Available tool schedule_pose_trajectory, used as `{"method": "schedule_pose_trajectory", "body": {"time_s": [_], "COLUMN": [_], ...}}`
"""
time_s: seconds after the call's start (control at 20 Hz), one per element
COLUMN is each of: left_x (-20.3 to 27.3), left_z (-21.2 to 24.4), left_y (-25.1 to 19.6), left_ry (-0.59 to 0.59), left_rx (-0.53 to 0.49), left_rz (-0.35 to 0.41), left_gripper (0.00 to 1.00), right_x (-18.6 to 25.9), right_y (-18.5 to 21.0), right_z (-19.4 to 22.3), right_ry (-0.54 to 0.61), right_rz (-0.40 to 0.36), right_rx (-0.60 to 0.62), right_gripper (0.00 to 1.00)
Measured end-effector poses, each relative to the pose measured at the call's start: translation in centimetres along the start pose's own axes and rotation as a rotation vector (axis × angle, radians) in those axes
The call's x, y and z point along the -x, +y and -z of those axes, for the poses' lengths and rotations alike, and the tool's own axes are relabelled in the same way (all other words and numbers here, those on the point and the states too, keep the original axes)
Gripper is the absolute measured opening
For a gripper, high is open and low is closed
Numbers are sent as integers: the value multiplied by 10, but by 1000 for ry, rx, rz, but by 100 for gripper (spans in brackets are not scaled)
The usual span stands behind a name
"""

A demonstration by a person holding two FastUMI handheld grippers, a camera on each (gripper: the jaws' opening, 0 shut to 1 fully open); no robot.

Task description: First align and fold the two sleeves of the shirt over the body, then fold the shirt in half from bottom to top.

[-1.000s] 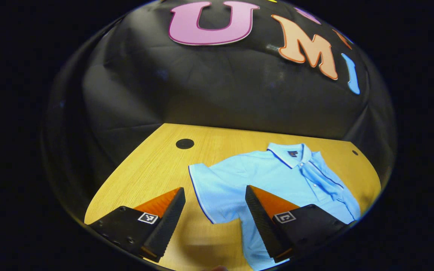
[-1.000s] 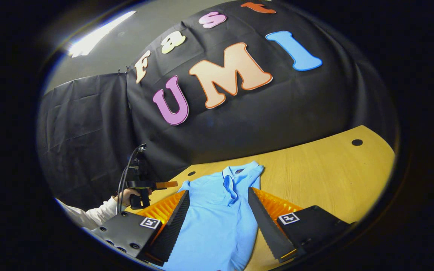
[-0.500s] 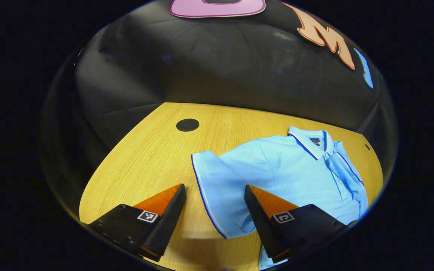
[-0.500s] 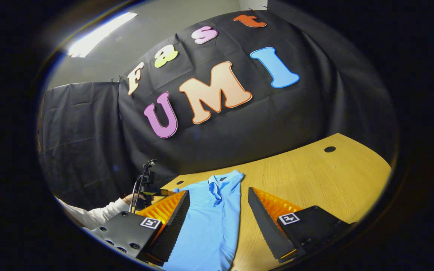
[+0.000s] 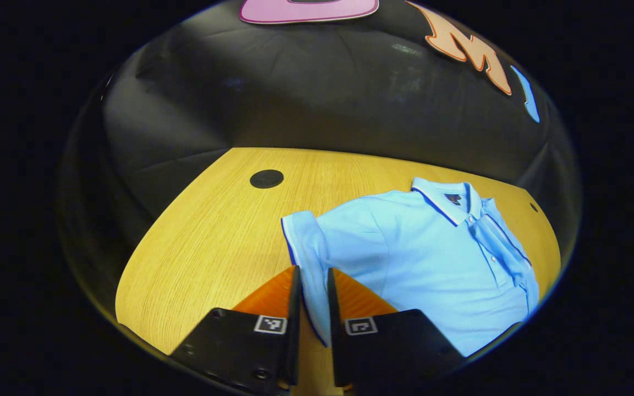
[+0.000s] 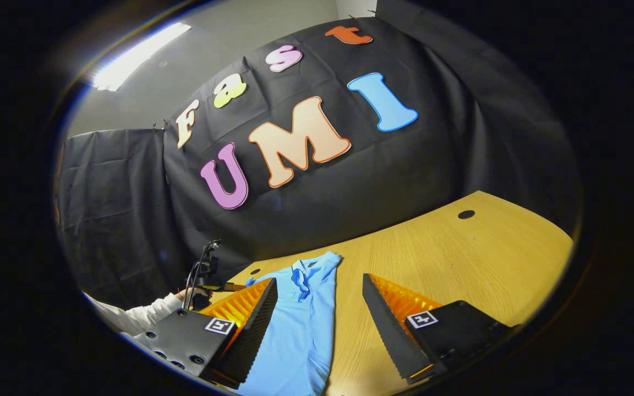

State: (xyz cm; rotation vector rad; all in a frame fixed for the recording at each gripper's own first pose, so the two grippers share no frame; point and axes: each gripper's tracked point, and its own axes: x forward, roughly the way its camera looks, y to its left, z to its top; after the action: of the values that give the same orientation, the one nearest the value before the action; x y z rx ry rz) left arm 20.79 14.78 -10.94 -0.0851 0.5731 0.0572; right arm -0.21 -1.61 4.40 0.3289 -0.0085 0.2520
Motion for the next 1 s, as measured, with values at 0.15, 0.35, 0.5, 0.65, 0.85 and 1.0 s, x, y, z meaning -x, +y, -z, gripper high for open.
{"method": "schedule_pose_trajectory", "body": {"time_s": [0.15, 0.35, 0.5, 0.65, 0.85, 1.0], "left_x": [0, 11, 26, 39, 42, 39], "left_z": [0, -14, -42, -66, -76, -71], "left_y": [1, 4, -15, -57, -130, -186], "left_ry": [-6, -22, -74, -119, -141, -146], "left_rx": [14, -15, -52, -108, -244, -315], "left_rz": [-3, -41, -28, 21, 98, 167], "left_gripper": [0, 0, 0, 0, 0, 0], "right_x": [5, 11, 17, 8, 2, 1], "right_y": [0, -5, -15, -11, -13, -16], "right_z": [0, 3, 14, 14, 24, 34], "right_ry": [-9, -8, 5, 21, 40, 61], "right_rz": [-2, 8, 18, 14, 18, 35], "right_rx": [3, 17, 25, 25, 7, 23], "right_gripper": [97, 97, 97, 97, 97, 97]}}
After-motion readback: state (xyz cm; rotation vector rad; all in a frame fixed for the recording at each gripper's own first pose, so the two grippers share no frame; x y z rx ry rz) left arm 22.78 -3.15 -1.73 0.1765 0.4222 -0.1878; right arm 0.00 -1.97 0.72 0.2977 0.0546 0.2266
